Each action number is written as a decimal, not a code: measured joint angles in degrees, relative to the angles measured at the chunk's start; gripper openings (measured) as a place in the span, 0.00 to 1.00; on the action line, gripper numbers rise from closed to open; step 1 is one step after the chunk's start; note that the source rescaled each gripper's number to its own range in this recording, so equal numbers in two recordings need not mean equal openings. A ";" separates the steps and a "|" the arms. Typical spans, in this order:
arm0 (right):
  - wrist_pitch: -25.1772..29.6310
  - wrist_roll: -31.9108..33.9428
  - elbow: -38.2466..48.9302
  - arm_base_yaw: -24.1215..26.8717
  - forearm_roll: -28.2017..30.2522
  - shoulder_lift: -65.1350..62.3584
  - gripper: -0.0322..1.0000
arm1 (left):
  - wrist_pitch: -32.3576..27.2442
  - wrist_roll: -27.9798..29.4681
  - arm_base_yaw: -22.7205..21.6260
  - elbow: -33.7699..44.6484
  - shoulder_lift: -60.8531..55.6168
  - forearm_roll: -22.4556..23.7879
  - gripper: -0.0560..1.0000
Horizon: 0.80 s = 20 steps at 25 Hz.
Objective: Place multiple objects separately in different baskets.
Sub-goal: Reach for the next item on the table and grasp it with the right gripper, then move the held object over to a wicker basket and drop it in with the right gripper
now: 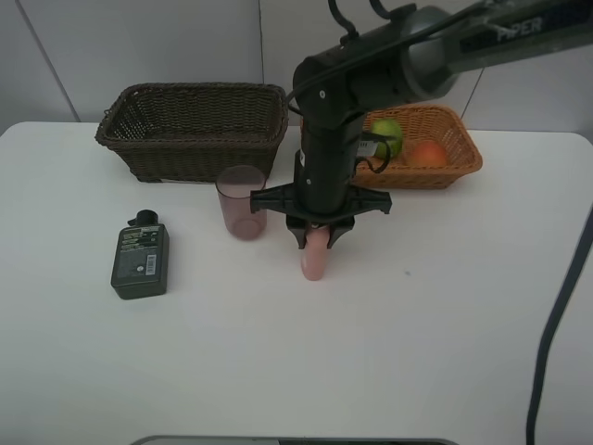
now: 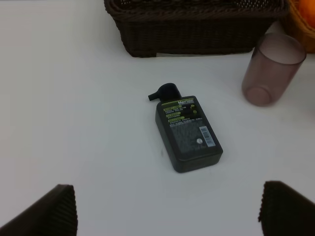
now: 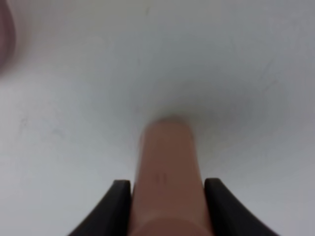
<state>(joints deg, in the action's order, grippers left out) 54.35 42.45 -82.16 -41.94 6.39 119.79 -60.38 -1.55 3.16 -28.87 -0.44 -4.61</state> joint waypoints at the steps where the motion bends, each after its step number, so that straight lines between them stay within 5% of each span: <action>1: 0.00 0.00 0.00 0.00 -0.12 0.00 0.04 | 0.00 0.00 0.00 0.00 0.00 0.00 0.96; 20: 0.00 0.00 0.00 0.00 -0.37 0.00 0.04 | 0.00 0.00 0.00 0.00 0.00 0.00 0.96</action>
<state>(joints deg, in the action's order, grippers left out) 54.35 42.45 -82.16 -41.94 6.02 119.79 -60.38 -1.55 3.16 -28.87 -0.44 -4.61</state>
